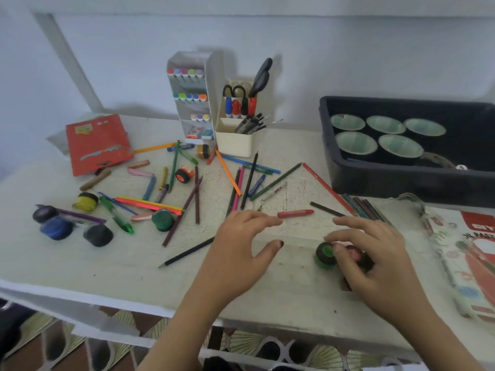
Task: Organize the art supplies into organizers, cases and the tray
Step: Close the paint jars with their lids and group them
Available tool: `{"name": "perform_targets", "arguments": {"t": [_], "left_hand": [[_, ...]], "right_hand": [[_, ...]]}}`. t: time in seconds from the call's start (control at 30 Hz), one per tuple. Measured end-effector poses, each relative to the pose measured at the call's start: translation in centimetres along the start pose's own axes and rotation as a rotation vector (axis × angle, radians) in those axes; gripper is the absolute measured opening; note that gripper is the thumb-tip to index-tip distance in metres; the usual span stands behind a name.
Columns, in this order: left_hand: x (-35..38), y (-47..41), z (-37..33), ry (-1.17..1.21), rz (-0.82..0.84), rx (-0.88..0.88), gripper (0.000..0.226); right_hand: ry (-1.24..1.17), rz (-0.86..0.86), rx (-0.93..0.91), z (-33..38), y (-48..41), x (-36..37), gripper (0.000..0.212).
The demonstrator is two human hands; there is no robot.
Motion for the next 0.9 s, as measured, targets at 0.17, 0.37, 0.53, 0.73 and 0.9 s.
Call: {"name": "perform_targets", "arguments": {"t": [0.17,0.37,0.53,0.73,0.9], "left_hand": [[-5.3,1.3,7.1,-0.047,-0.077,-0.145,0.025],[-8.5,2.8,15.0,-0.179,-0.058,-0.241,0.038],[-7.9,2.8,17.4,-0.183,0.056,-0.167,0.045],[-7.3,1.9,18.1,-0.105,0.107,-0.085,0.045],[-7.2,0.6,18.3,-0.110,0.130,-0.052,0.035]], "right_hand": [[-0.002,0.035,-0.016,3.1,-3.9,5.1,0.021],[0.046,0.181,0.036,7.1,-8.2,14.0,0.031],[0.253,0.428,-0.001,9.2,-12.9,21.6,0.049],[0.477,0.462,-0.090,9.2,-17.6,27.3,0.062],[0.506,0.386,-0.155,9.6,-19.1,28.0,0.039]]}}
Point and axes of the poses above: each hand's wrist, its own y-axis away from the middle knuckle, its own x-axis out of the palm, z = x × y, the point moved 9 cm from there along -y, towards the middle knuckle, and after that the axes turned 11 degrees about -y, right-handed, at the moved point
